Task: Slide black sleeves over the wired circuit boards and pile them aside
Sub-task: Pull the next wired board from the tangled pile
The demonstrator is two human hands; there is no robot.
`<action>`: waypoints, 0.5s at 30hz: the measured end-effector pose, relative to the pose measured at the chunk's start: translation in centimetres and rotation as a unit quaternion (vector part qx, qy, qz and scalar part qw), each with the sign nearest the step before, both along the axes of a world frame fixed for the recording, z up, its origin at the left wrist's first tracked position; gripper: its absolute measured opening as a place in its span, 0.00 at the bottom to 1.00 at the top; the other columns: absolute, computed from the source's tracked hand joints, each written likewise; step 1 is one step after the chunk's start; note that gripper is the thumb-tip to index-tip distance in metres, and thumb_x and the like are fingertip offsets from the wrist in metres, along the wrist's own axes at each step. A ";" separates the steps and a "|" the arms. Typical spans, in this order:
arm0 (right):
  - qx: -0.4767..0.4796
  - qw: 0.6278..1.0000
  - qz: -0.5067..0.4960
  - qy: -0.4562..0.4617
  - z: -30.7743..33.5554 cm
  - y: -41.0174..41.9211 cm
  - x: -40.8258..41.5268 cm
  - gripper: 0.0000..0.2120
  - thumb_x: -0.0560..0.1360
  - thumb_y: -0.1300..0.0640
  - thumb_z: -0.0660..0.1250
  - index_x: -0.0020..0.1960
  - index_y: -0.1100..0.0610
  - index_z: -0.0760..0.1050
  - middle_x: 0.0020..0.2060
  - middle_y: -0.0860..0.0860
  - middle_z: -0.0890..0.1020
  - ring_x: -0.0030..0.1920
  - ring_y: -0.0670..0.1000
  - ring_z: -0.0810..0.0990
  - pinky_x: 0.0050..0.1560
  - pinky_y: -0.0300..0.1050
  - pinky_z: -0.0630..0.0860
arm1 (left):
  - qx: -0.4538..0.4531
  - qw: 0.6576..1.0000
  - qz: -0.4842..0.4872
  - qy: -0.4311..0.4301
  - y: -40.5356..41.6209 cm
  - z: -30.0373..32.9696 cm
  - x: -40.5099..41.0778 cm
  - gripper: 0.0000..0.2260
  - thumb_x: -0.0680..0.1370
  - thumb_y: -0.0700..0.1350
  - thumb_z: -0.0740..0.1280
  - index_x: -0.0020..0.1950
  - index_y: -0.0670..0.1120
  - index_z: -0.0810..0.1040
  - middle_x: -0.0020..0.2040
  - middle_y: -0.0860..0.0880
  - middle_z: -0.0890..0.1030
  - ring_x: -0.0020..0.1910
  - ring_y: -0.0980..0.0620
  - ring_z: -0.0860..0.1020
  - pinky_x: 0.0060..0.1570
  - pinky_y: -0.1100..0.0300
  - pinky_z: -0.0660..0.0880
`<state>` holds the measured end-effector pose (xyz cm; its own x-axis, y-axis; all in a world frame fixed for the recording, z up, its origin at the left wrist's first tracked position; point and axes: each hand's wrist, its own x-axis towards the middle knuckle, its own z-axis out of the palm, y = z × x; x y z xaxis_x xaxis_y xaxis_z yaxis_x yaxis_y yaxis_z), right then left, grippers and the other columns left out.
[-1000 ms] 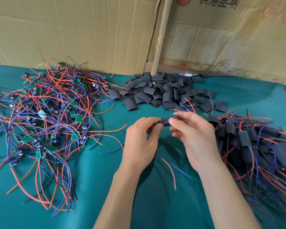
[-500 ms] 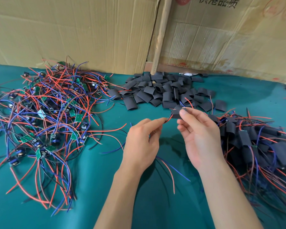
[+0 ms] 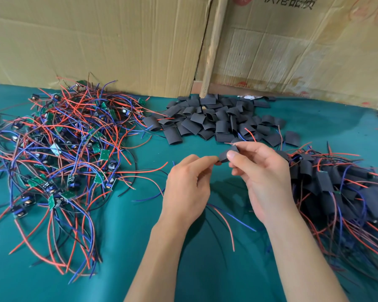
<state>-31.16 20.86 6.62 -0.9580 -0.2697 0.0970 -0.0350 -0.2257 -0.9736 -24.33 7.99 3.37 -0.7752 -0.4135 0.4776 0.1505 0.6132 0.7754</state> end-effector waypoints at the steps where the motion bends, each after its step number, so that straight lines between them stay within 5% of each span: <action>1: 0.013 1.000 0.001 0.007 0.0 0.0 0.0 0.09 0.74 0.70 0.73 0.50 0.59 0.83 0.39 0.51 0.85 0.37 0.51 0.81 0.37 0.40 0.77 | -0.003 1.000 0.002 0.001 0.0 0.0 0.0 0.12 0.77 0.39 0.64 0.55 0.48 0.85 0.39 0.50 0.78 0.40 0.48 0.76 0.44 0.48 0.75; 10: -0.058 0.993 0.007 -0.102 0.1 -0.1 -0.1 0.06 0.75 0.69 0.72 0.51 0.63 0.82 0.38 0.51 0.84 0.35 0.48 0.80 0.35 0.37 0.76 | 0.076 0.997 -0.004 0.029 0.1 0.6 0.1 0.08 0.79 0.38 0.68 0.50 0.50 0.84 0.38 0.61 0.81 0.38 0.60 0.80 0.43 0.70 0.72; 15: -0.069 0.989 0.036 -0.128 0.1 -0.3 0.1 0.04 0.74 0.67 0.73 0.47 0.60 0.83 0.38 0.50 0.84 0.34 0.47 0.79 0.35 0.37 0.76 | 0.105 0.994 -0.018 0.014 0.1 0.8 0.4 0.13 0.79 0.36 0.70 0.48 0.55 0.81 0.39 0.61 0.83 0.38 0.59 0.82 0.44 0.62 0.78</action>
